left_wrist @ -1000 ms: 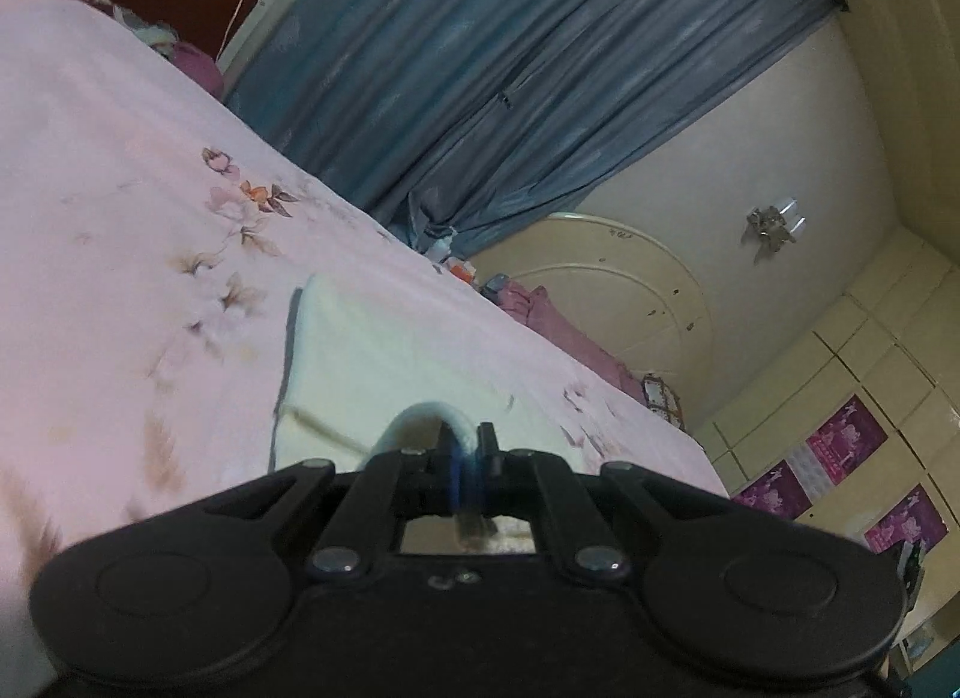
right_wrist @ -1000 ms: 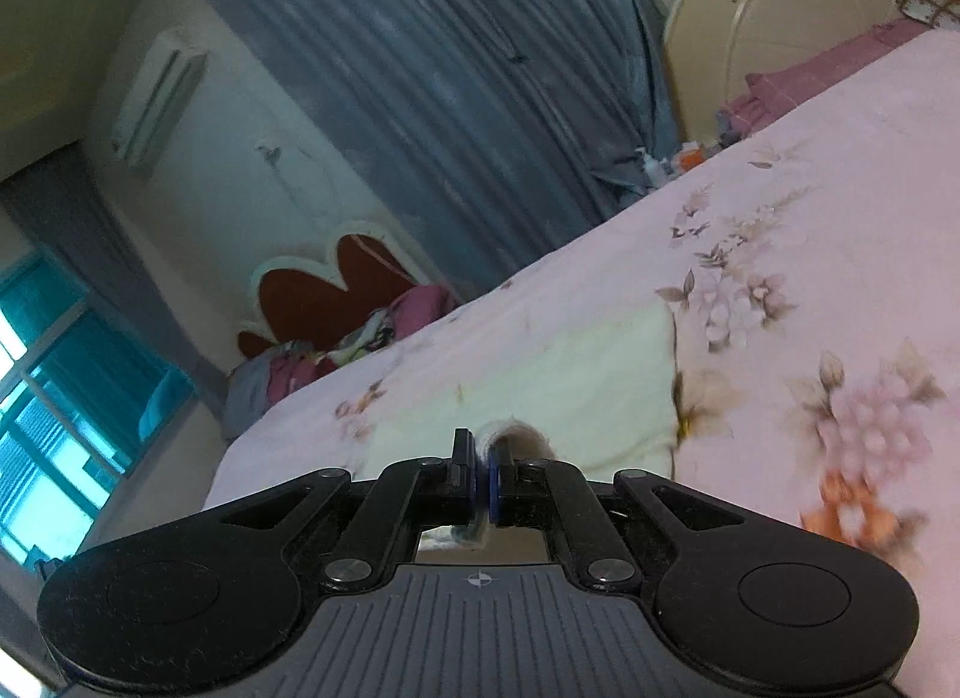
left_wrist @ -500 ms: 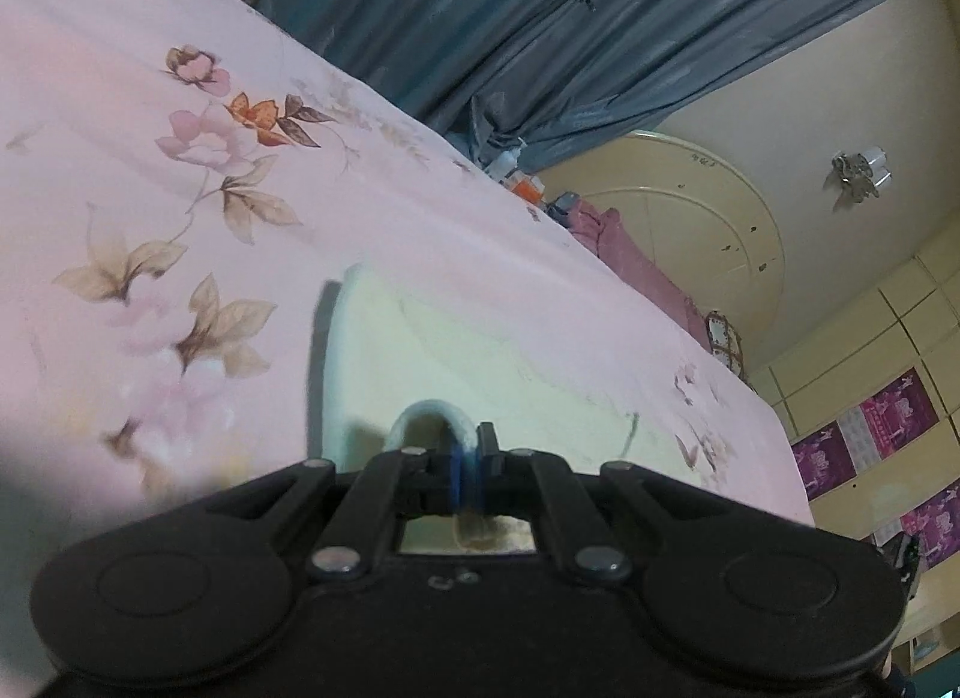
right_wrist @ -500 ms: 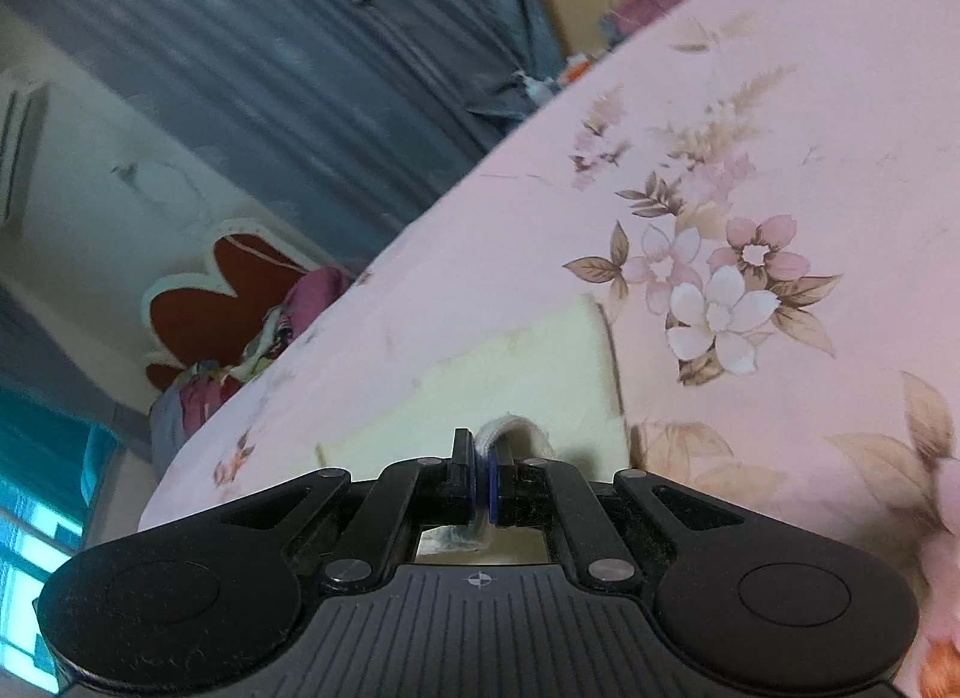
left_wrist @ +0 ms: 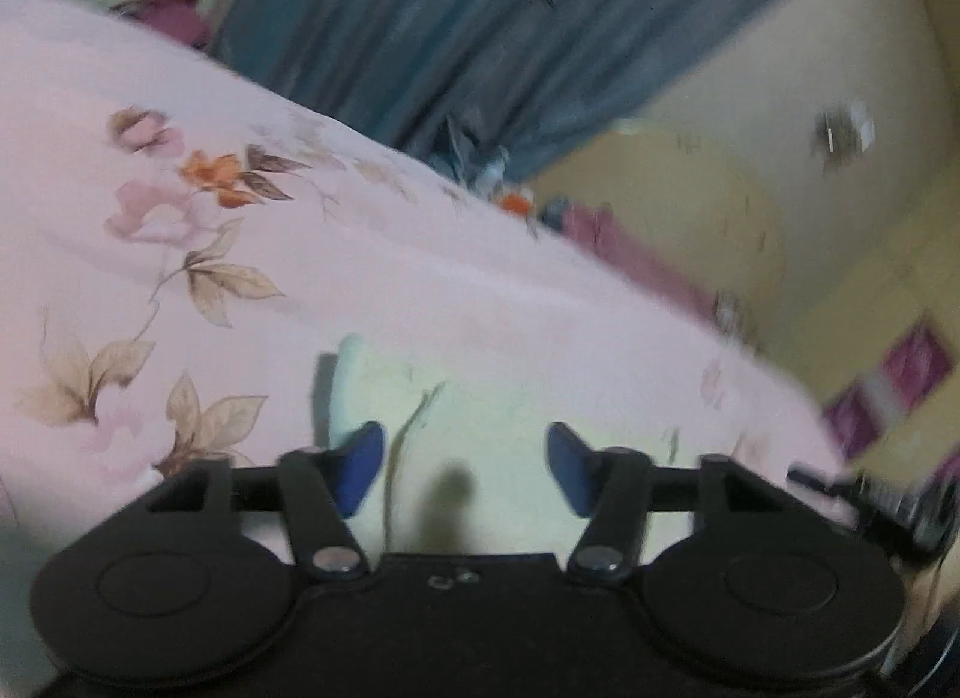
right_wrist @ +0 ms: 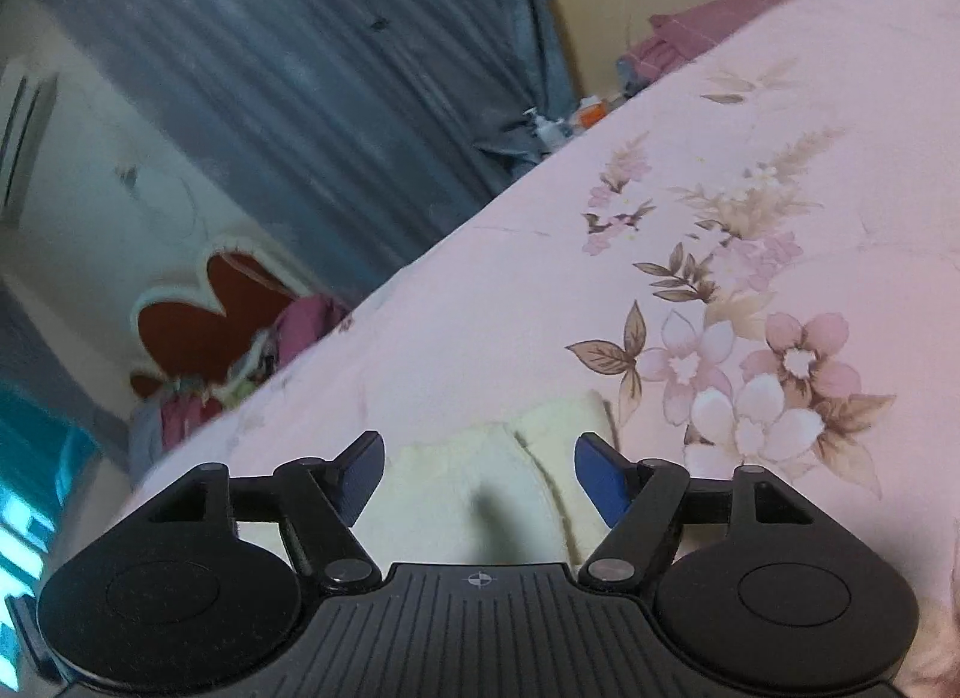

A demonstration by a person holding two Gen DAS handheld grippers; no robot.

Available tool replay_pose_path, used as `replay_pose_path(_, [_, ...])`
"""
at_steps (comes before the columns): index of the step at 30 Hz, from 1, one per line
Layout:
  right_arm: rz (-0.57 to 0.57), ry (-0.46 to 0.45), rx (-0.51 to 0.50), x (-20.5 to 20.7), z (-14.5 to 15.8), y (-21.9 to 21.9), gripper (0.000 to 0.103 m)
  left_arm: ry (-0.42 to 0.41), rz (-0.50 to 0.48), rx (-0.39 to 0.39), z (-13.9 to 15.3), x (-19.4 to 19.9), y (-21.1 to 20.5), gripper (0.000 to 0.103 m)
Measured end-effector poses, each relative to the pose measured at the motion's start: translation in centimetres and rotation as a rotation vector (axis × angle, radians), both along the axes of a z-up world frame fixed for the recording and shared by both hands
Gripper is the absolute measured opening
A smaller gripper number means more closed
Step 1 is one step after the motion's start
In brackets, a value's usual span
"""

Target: Fold small clothes

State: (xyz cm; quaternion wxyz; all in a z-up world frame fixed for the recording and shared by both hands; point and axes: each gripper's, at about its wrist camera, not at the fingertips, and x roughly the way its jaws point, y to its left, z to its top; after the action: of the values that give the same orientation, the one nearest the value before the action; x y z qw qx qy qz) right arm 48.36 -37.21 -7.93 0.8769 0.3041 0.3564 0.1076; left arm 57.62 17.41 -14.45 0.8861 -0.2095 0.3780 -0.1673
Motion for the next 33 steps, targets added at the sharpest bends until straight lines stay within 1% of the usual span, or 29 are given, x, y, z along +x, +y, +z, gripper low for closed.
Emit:
replay_pose_path(1, [0.029,0.015,-0.044,0.4,0.0,0.6,0.050,0.001,-0.022,0.049,0.0,0.3,-0.6,0.046])
replay_pose_path(3, [0.071,0.029,-0.123,1.0,-0.3,1.8,0.046,0.011,-0.057,0.140,-0.1,0.8,-1.7,0.043])
replay_pose_path(4, [0.093,0.038,-0.172,1.3,-0.5,2.5,0.043,0.022,-0.069,0.178,-0.3,1.1,-2.2,0.038])
replay_pose_path(5, [0.113,0.050,-0.212,1.6,-0.8,3.1,0.042,0.030,-0.076,0.209,-0.4,1.2,-2.6,0.033])
replay_pose_path(6, [0.132,0.063,-0.255,1.9,-1.1,3.7,0.041,0.033,-0.077,0.234,-0.6,1.3,-2.9,0.030])
replay_pose_path(7, [0.148,0.070,-0.289,2.1,-1.3,4.2,0.036,0.035,-0.075,0.246,-0.6,1.3,-3.1,0.027])
replay_pose_path(8, [0.167,0.074,-0.329,2.2,-1.7,4.8,0.032,0.037,-0.071,0.243,-0.6,1.3,-3.0,0.020])
replay_pose_path(9, [0.182,0.069,-0.356,2.2,-1.8,5.2,0.021,0.039,-0.066,0.232,-0.6,1.3,-2.9,0.016])
replay_pose_path(10, [0.196,0.059,-0.366,2.1,-1.8,5.5,0.003,0.038,-0.063,0.216,-0.6,1.3,-2.7,0.006])
replay_pose_path(11, [0.200,0.050,-0.373,1.9,-1.8,5.5,0.002,0.031,-0.055,0.206,-0.5,1.2,-2.5,0.003])
replay_pose_path(14, [0.170,-0.002,-0.388,1.1,-1.1,5.2,0.002,-0.016,-0.034,0.171,0.2,0.8,-2.2,0.003])
replay_pose_path(16, [0.144,-0.053,-0.375,0.5,-0.1,4.7,0.002,-0.048,-0.027,0.163,0.9,0.6,-2.2,0.003])
replay_pose_path(19, [0.126,-0.085,-0.385,0.4,0.6,4.4,0.002,-0.070,-0.019,0.162,1.2,1.0,-2.4,0.003])
replay_pose_path(21, [0.119,-0.074,-0.391,0.7,0.4,4.3,0.002,-0.050,-0.020,0.172,0.9,1.7,-2.8,0.003])
replay_pose_path(24, [0.103,0.014,-0.381,1.8,-1.8,4.1,0.002,0.016,-0.032,0.213,-1.0,3.0,-3.4,0.004])
replay_pose_path(25, [0.109,0.065,-0.382,2.2,-3.0,4.0,0.002,0.015,-0.030,0.210,-1.3,3.0,-3.4,0.007])
replay_pose_path(27, [0.089,0.072,-0.366,2.2,-3.0,3.6,0.002,0.023,-0.015,0.209,-0.7,2.8,-3.2,0.014])
replay_pose_path(28, [0.070,0.083,-0.377,2.1,-2.5,3.6,0.004,0.001,0.005,0.251,0.2,2.3,-3.5,0.031])
replay_pose_path(29, [0.042,0.071,-0.419,1.8,-1.6,4.0,0.013,-0.037,0.013,0.298,1.0,1.5,-4.0,0.042])
replay_pose_path(30, [0.014,0.024,-0.462,1.1,-0.7,4.6,0.034,-0.075,0.001,0.319,1.8,0.8,-4.8,0.044])
replay_pose_path(31, [0.029,-0.031,-0.453,0.6,0.1,5.3,0.041,-0.097,-0.039,0.302,2.3,0.3,-5.9,0.045])
replay_pose_path(32, [0.089,-0.054,-0.407,0.5,0.4,6.5,0.041,-0.104,-0.087,0.285,2.4,0.1,-7.2,0.045])
replay_pose_path(33, [0.162,-0.063,-0.390,0.8,0.4,8.3,0.041,-0.106,-0.146,0.280,2.3,0.0,-9.0,0.045])
